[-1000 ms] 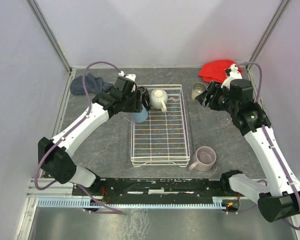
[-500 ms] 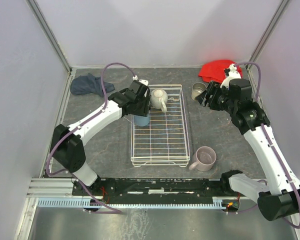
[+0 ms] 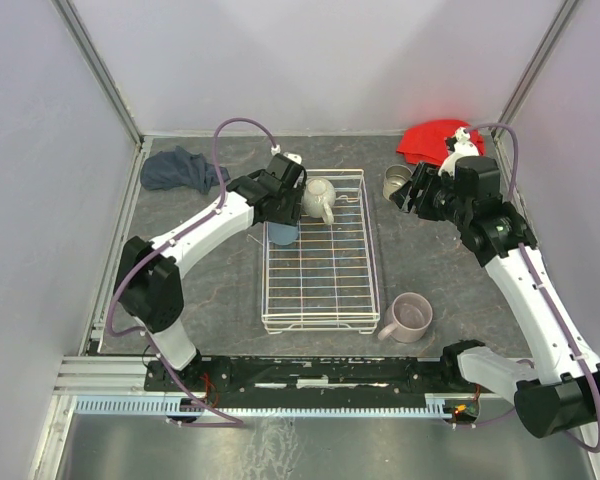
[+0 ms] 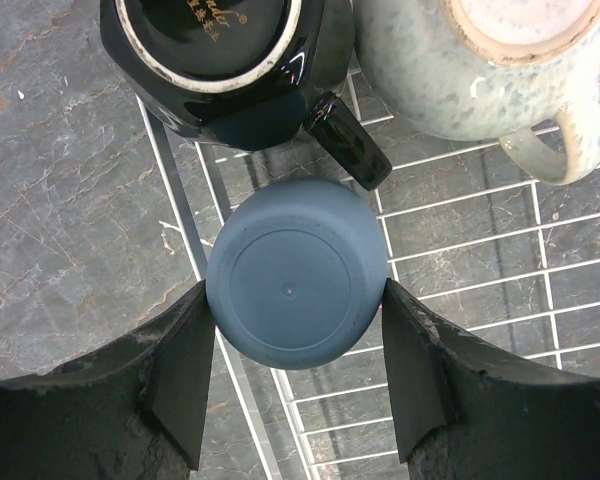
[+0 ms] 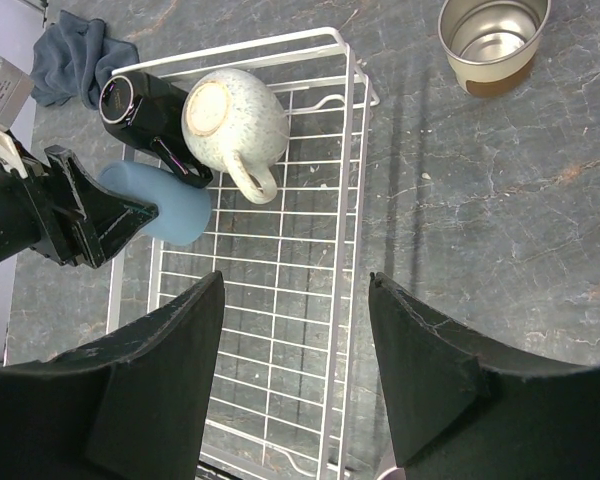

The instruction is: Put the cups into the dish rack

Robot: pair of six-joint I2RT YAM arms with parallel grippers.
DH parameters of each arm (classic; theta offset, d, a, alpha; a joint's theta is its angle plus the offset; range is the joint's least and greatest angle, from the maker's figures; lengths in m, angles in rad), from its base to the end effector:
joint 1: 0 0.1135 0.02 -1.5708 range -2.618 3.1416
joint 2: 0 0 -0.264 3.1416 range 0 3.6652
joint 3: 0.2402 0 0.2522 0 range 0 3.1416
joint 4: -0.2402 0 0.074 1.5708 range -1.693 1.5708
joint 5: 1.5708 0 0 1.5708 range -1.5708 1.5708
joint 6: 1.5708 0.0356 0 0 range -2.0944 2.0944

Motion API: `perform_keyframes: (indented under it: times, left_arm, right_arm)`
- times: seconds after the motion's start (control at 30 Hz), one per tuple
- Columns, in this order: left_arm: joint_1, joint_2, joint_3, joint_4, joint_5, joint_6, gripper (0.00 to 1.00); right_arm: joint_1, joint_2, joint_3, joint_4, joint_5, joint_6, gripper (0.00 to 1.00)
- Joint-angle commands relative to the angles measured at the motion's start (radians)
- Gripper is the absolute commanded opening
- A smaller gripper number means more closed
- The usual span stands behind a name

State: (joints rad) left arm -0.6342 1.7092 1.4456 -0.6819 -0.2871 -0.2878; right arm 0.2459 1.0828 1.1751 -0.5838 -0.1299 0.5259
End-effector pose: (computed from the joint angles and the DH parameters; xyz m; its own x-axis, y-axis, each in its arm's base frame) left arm 0.3055 -0.2122 0.2814 -0.7497 0.2135 -0.6264 0.2315 0.9713 0.0540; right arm 0.2229 0.0607 0.3774 -0.5727 0.3695 -0.7318 -0.0748 0.8654 0.4954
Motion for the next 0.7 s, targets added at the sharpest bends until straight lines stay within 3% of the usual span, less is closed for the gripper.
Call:
perform_keyframes:
  times: [0.0, 0.17, 0.47, 0.67]
  left_arm:
    - [0.001, 0.0, 0.044, 0.001, -0.024, 0.039, 0.03]
    - [0.001, -0.005, 0.029, -0.012, -0.042, 0.034, 0.05]
    - [0.0, -0.042, -0.041, 0.022, -0.023, 0.006, 0.47]
    - [0.001, -0.065, -0.06, 0.035, -0.029, -0.002, 0.56]
  right_arm:
    - [-0.004, 0.004, 0.025, 0.038, 0.005, -0.015, 0.67]
    - [-0.004, 0.001, 0.024, 0.038, 0.004, -0.013, 0.67]
    - [-0.004, -0.014, 0.01, 0.034, 0.004, -0.009, 0.67]
    - [-0.004, -0.006, 0.018, 0.011, 0.014, -0.021, 0.69]
